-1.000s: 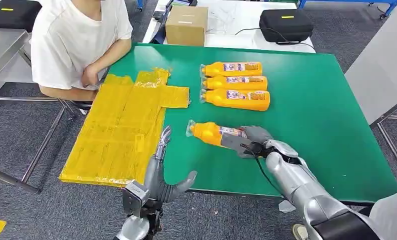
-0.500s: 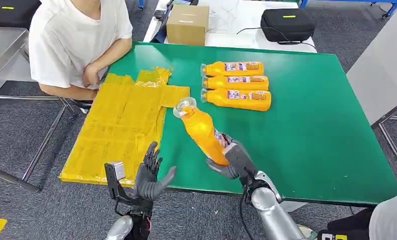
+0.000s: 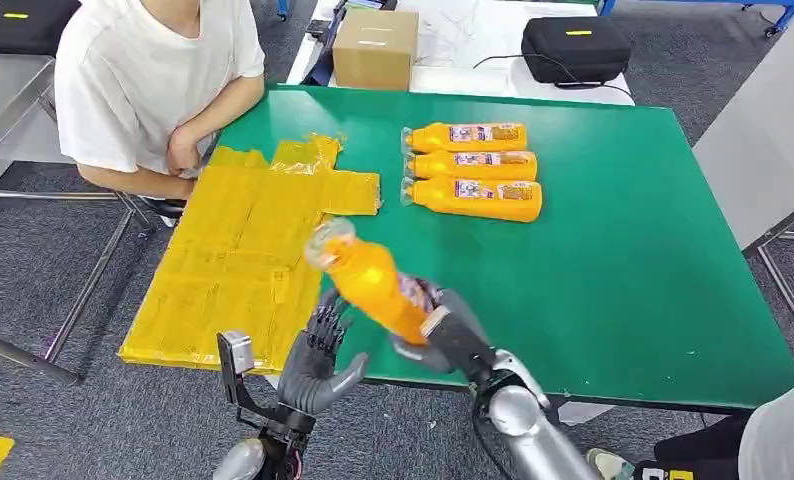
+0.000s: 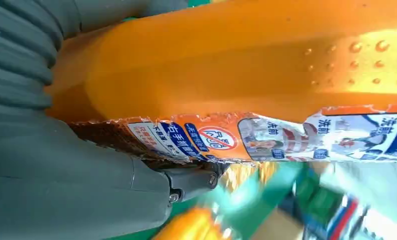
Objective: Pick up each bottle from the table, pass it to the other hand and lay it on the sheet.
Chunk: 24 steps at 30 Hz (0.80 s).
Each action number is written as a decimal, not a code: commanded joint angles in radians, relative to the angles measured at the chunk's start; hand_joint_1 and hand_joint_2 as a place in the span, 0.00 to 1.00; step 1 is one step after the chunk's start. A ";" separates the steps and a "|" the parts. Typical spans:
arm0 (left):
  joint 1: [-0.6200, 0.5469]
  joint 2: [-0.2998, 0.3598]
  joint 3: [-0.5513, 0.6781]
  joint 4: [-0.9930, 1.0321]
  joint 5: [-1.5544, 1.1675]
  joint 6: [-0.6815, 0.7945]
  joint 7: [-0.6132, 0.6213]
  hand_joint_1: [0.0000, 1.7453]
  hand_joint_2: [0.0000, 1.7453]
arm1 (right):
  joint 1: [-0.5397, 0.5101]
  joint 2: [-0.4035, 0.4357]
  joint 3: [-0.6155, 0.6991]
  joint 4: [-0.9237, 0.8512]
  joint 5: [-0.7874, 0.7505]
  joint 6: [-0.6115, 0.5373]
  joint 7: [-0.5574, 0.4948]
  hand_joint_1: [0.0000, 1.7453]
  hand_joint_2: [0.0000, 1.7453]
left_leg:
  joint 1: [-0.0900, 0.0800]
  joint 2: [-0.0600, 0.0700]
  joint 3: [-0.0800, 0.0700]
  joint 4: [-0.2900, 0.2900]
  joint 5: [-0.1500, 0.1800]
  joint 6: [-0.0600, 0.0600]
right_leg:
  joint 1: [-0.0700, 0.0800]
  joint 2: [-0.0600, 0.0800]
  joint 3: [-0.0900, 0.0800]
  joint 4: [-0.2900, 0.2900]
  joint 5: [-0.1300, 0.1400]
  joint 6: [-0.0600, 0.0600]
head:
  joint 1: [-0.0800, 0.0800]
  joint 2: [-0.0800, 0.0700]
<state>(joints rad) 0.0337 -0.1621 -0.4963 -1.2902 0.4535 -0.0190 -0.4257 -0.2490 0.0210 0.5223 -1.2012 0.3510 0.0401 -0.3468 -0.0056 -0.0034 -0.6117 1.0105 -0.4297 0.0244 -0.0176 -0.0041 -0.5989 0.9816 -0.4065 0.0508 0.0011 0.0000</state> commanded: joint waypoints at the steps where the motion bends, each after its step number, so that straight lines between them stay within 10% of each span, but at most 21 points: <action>1: 0.011 0.032 -0.006 -0.060 -0.004 0.063 0.013 0.00 1.00 | -0.097 0.051 0.195 0.188 0.042 0.000 0.030 1.00 1.00 | 0.002 0.005 0.005 -0.001 -0.002 -0.002 | 0.002 0.005 0.004 -0.001 0.000 -0.002 | 0.000 0.000; 24: -0.010 0.008 0.046 0.071 0.193 0.034 0.128 0.00 1.00 | -0.148 0.060 0.272 0.211 0.063 -0.055 0.069 1.00 1.00 | 0.001 0.002 0.005 -0.001 -0.001 -0.002 | 0.001 0.002 0.004 -0.001 -0.001 -0.002 | 0.000 0.000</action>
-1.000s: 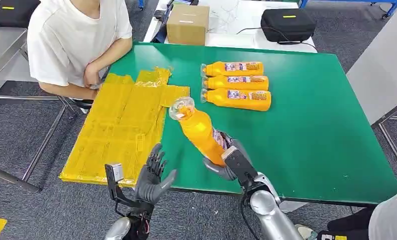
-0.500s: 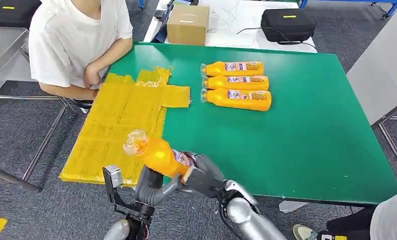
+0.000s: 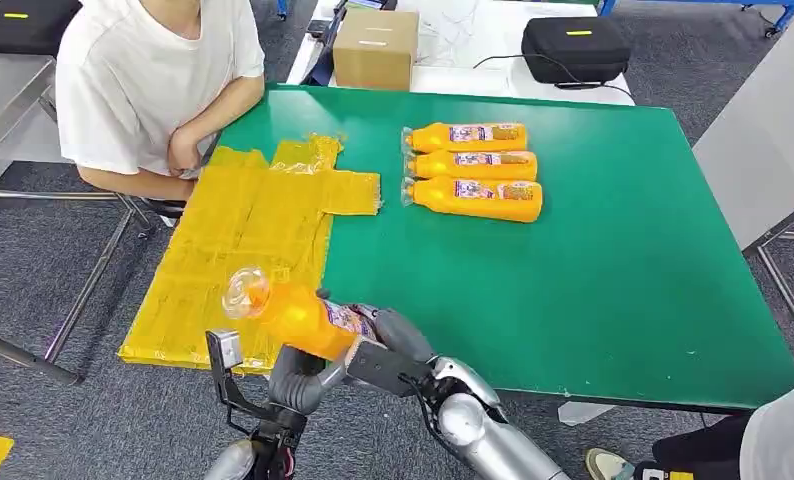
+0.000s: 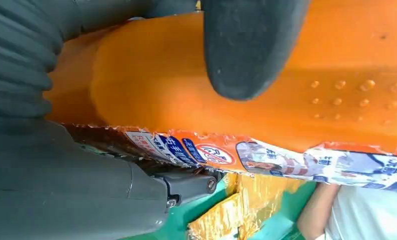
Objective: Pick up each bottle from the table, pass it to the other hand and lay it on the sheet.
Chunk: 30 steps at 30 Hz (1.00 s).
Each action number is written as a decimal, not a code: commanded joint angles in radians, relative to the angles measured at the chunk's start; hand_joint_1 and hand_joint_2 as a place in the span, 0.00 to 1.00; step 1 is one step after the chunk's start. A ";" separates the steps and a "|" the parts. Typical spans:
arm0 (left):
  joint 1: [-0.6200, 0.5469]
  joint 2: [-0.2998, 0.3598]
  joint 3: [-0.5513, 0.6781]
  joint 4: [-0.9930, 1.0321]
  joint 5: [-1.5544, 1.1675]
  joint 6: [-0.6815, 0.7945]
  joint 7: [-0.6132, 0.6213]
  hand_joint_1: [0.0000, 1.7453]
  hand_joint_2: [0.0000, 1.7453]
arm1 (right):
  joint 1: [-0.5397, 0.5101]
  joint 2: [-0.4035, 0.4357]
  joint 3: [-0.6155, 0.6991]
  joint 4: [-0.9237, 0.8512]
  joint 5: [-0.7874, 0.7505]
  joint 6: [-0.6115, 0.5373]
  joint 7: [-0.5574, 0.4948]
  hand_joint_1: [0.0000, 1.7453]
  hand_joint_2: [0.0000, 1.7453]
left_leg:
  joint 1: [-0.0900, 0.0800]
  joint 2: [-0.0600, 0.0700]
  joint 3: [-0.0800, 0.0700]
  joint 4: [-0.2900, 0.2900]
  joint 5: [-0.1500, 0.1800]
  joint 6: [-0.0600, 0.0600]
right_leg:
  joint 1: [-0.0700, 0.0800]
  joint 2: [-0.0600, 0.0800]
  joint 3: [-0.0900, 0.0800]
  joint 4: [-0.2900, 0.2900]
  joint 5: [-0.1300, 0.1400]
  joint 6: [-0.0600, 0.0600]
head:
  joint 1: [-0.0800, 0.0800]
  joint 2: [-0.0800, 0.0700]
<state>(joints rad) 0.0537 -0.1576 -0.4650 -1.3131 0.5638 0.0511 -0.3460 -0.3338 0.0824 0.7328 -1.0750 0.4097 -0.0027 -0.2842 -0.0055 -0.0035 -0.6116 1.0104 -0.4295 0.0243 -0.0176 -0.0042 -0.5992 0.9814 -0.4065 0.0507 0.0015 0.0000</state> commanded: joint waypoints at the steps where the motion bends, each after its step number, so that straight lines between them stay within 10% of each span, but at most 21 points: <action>1: -0.032 0.004 0.013 0.095 0.086 -0.045 0.038 0.00 1.00 | -0.070 0.000 0.067 0.092 0.004 -0.011 0.007 1.00 1.00 | 0.002 0.002 0.006 -0.001 -0.002 -0.002 | 0.002 0.002 0.006 -0.001 -0.001 -0.003 | 0.000 0.000; 2: -0.033 0.001 0.015 0.101 0.108 -0.066 0.044 0.00 1.00 | -0.077 0.002 0.071 0.098 0.004 -0.010 0.007 1.00 1.00 | 0.001 0.001 0.004 -0.001 -0.001 -0.001 | 0.001 0.001 0.004 -0.001 -0.001 -0.002 | 0.000 0.000; 3: -0.036 0.000 0.021 0.104 0.122 -0.079 0.048 0.92 1.00 | -0.082 0.005 0.076 0.103 0.004 -0.007 0.007 1.00 1.00 | 0.001 0.002 0.005 0.000 -0.002 -0.002 | 0.001 0.002 0.005 -0.001 -0.001 -0.003 | 0.000 0.000; 4: -0.037 -0.001 0.024 0.103 0.141 -0.108 0.041 1.00 1.00 | -0.090 0.008 0.085 0.112 0.002 0.000 0.008 1.00 1.00 | 0.001 0.002 0.004 -0.001 -0.001 -0.001 | 0.001 0.002 0.003 0.000 -0.001 -0.002 | 0.000 0.000; 6: -0.035 -0.003 0.032 0.098 0.165 -0.142 0.034 1.00 1.00 | -0.099 0.014 0.095 0.121 0.001 0.003 0.008 0.99 1.00 | 0.000 0.001 0.003 -0.001 -0.001 -0.001 | 0.000 0.001 0.002 0.000 0.000 -0.002 | 0.000 0.000; 7: -0.034 -0.003 0.040 0.084 0.162 -0.152 0.011 1.00 1.00 | -0.105 0.020 0.102 0.129 0.002 0.007 0.010 0.20 1.00 | 0.001 0.002 0.005 -0.001 -0.002 -0.002 | 0.001 0.002 0.004 0.000 -0.001 -0.002 | 0.000 0.000; 8: -0.033 -0.005 0.043 0.078 0.157 -0.154 0.004 1.00 1.00 | -0.110 0.020 0.109 0.136 0.004 0.016 0.016 0.00 1.00 | 0.002 0.003 0.006 0.000 -0.002 -0.002 | 0.002 0.003 0.005 -0.001 -0.001 -0.003 | 0.000 0.000; 10: -0.028 -0.012 0.068 0.058 0.168 -0.169 -0.004 1.00 1.00 | -0.111 0.030 0.114 0.147 0.007 0.013 0.022 0.00 1.00 | 0.002 0.003 0.006 -0.001 -0.002 -0.002 | 0.002 0.003 0.005 -0.001 -0.001 -0.003 | 0.000 0.000; 11: -0.026 -0.012 0.073 0.051 0.179 -0.184 -0.008 1.00 1.00 | -0.107 0.034 0.112 0.147 0.009 0.004 0.021 0.00 0.00 | 0.001 0.001 0.003 -0.001 -0.001 -0.001 | 0.001 0.001 0.002 0.000 -0.001 -0.002 | 0.000 0.000; 30: 0.001 -0.033 0.194 -0.011 0.172 -0.313 -0.066 1.00 1.00 | 0.001 0.013 0.015 -0.012 0.039 -0.083 -0.010 0.00 0.00 | 0.001 -0.001 0.003 -0.001 -0.001 -0.001 | 0.001 -0.002 0.003 -0.001 -0.001 -0.002 | 0.000 0.000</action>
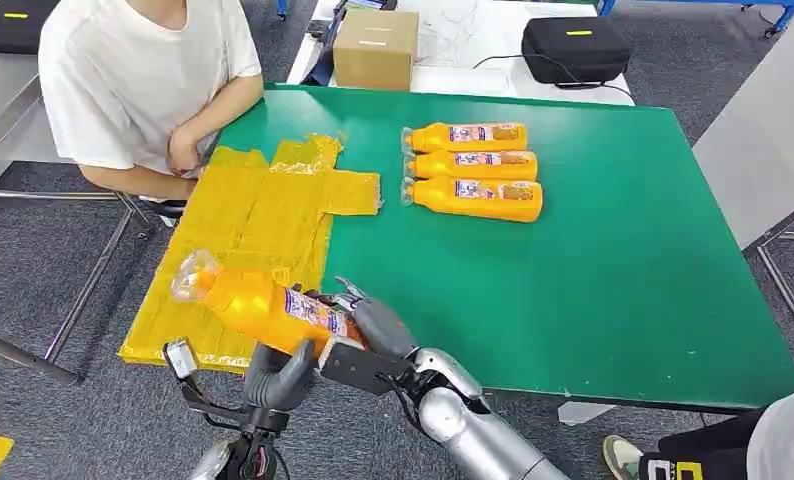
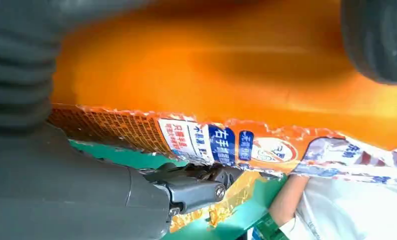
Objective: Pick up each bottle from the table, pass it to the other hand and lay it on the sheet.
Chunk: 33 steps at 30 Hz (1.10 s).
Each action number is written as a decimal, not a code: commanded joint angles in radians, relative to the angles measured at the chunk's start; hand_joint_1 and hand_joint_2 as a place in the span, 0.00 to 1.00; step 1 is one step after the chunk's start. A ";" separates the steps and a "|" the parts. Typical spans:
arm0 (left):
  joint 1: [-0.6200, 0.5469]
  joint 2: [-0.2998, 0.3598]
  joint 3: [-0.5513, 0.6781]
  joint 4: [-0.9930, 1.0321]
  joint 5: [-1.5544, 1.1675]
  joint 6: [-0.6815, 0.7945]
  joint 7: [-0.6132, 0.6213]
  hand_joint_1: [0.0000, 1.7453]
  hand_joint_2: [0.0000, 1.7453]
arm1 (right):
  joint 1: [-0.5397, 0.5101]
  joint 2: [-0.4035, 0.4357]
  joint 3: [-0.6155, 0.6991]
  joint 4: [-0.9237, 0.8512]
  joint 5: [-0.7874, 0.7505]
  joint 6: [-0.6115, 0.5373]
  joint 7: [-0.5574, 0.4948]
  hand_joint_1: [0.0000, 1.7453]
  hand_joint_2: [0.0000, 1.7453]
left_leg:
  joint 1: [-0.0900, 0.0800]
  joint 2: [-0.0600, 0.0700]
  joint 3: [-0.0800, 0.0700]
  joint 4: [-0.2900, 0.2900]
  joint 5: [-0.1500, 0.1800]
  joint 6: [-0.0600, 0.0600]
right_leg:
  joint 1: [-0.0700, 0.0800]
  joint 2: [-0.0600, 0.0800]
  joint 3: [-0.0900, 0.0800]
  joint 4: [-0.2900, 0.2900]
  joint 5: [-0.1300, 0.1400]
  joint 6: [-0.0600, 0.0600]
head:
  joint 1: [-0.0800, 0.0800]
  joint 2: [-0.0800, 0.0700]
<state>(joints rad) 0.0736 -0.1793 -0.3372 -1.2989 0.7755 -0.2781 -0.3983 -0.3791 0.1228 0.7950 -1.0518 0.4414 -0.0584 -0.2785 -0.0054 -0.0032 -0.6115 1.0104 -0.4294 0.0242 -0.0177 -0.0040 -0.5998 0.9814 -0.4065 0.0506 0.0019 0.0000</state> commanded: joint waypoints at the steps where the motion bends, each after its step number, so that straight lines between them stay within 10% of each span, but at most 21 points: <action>1: -0.018 -0.013 0.082 -0.028 -0.045 0.011 -0.012 1.00 1.00 | 0.062 -0.030 -0.067 -0.047 0.012 -0.044 -0.020 0.00 0.00 | 0.002 -0.002 0.005 -0.001 -0.002 -0.002 | 0.002 -0.002 0.006 -0.001 -0.002 -0.002 | 0.000 0.000; 24: -0.046 -0.039 0.187 -0.058 -0.304 0.119 -0.037 1.00 1.00 | 0.197 -0.042 -0.257 -0.121 0.002 -0.086 -0.076 0.00 0.00 | 0.002 -0.001 0.004 0.000 -0.002 -0.002 | 0.002 -0.001 0.005 -0.001 -0.002 -0.003 | 0.000 0.000; 29: -0.144 0.043 0.114 0.049 -1.127 0.768 -0.154 1.00 1.00 | 0.251 -0.048 -0.251 -0.193 0.021 -0.094 -0.091 0.00 0.00 | 0.002 -0.003 0.004 -0.001 -0.001 -0.002 | 0.002 -0.003 0.005 -0.001 -0.002 -0.002 | 0.000 0.000; 33: -0.193 0.068 0.158 0.104 -1.223 0.800 -0.093 1.00 1.00 | 0.279 -0.060 -0.277 -0.253 0.021 -0.123 -0.114 0.00 0.00 | 0.001 -0.003 0.005 -0.002 0.000 -0.002 | 0.001 -0.003 0.006 -0.002 -0.002 -0.002 | 0.000 0.000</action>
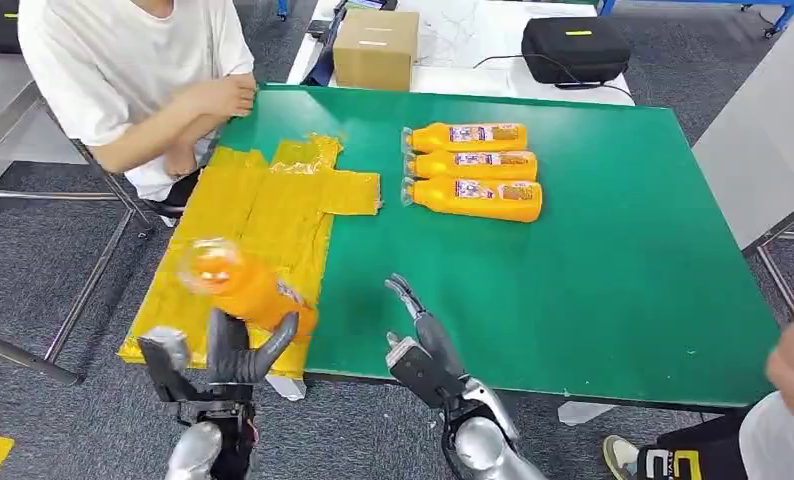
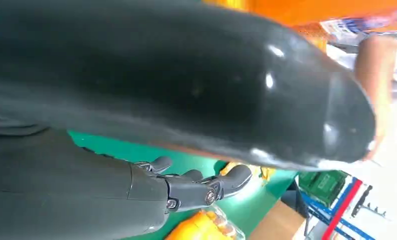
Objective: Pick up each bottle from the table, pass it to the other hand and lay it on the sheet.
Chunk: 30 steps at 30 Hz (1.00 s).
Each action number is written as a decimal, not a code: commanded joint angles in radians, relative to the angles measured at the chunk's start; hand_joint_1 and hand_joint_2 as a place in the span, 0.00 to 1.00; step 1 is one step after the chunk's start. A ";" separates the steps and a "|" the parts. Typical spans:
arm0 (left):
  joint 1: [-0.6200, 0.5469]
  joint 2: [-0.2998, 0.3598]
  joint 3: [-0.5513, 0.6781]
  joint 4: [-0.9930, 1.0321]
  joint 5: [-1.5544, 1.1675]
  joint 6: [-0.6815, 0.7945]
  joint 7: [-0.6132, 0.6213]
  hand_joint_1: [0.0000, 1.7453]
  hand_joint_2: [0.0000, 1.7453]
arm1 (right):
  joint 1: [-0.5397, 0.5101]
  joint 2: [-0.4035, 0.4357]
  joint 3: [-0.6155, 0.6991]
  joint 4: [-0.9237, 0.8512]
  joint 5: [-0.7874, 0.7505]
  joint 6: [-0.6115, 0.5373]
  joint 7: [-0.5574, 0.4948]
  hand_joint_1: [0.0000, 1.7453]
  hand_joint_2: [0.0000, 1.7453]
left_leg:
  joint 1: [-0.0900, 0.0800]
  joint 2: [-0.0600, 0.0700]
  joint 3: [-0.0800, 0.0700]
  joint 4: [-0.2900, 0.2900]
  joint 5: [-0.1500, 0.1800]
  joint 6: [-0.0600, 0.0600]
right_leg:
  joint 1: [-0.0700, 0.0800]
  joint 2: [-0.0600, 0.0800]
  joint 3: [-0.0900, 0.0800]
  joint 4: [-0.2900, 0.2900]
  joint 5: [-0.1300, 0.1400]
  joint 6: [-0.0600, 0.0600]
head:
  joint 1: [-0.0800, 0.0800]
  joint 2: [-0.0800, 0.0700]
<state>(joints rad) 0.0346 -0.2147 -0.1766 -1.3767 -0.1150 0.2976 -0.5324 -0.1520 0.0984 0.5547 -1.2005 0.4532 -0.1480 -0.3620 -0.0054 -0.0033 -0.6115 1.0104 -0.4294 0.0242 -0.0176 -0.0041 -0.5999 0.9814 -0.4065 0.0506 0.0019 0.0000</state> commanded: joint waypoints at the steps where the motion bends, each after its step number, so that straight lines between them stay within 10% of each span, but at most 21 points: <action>1: -0.167 0.111 0.008 0.202 -0.375 0.234 0.069 1.00 1.00 | 0.061 -0.037 -0.047 -0.120 0.009 -0.034 -0.030 0.00 0.00 | 0.000 -0.003 0.003 -0.001 0.000 -0.001 | 0.000 -0.003 0.003 -0.001 -0.001 -0.002 | 0.000 0.000; 21: -0.257 0.176 -0.004 0.343 -0.713 0.335 0.209 1.00 1.00 | 0.091 -0.040 -0.063 -0.188 -0.003 -0.029 -0.070 0.00 0.00 | 0.000 -0.001 0.002 -0.001 0.000 -0.001 | 0.000 -0.001 0.003 -0.001 -0.001 -0.002 | 0.000 0.000; 30: -0.520 0.251 -0.059 0.766 -0.972 0.009 0.466 1.00 1.00 | 0.084 -0.017 -0.060 -0.206 -0.011 0.039 -0.066 0.00 0.00 | 0.001 -0.002 0.002 -0.001 0.001 -0.002 | 0.001 -0.002 0.002 0.000 0.000 -0.002 | 0.000 0.000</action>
<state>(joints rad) -0.2358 -0.0469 -0.1640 -1.0234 -0.9515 0.5034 -0.2227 -0.0412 0.0797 0.5043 -1.4092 0.4486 -0.1449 -0.4311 -0.0050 -0.0030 -0.6111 1.0104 -0.4284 0.0234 -0.0173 -0.0040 -0.5999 0.9820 -0.4062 0.0504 0.0015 0.0000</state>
